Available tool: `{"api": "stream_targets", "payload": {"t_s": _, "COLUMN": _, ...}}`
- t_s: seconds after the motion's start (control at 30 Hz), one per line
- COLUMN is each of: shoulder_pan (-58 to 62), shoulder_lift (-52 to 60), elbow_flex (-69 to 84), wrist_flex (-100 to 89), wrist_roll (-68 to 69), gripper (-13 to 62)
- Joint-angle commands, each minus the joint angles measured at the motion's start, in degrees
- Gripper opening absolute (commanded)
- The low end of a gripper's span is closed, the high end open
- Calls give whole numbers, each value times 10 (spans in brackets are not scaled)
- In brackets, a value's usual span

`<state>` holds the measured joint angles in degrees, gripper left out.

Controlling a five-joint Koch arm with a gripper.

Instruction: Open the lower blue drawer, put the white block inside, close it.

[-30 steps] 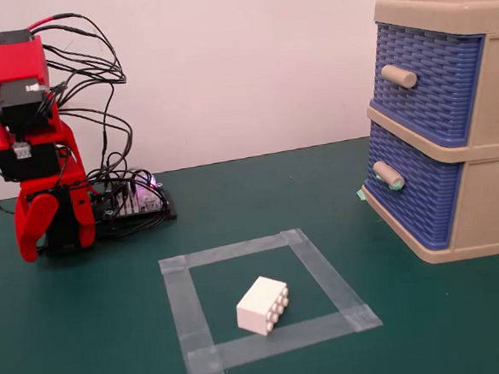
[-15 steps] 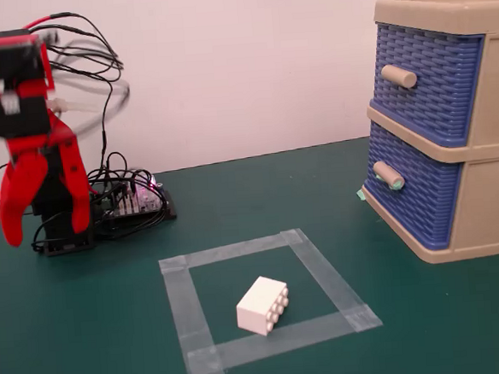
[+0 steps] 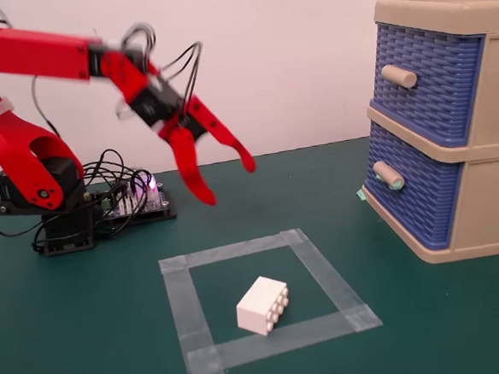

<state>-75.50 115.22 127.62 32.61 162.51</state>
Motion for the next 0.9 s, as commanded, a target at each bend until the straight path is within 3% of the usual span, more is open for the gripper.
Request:
{"api": "stream_targets", "payload": {"t_s": 0.0, "shoulder_pan": -20, "shoulder_lift": -7, "elbow_flex": 37, "wrist_flex": -265, "wrist_roll": 38, "gripper": 333}}
{"api": "stream_targets", "payload": {"t_s": 0.13, "shoulder_pan": -35, "shoulder_lift": -109, "elbow_flex": 90, "wrist_flex": -542, "wrist_roll": 59, "gripper": 315}}
{"api": "stream_targets", "payload": {"t_s": 0.33, "shoulder_pan": -38, "shoulder_lift": -311, "elbow_flex": 4, "wrist_flex": -706, "wrist_roll": 70, "gripper": 314}}
{"api": "stream_targets", "payload": {"t_s": 0.87, "shoulder_pan": -49, "shoulder_lift": -577, "elbow_flex": -358, "wrist_flex": -723, "wrist_roll": 117, "gripper": 282}}
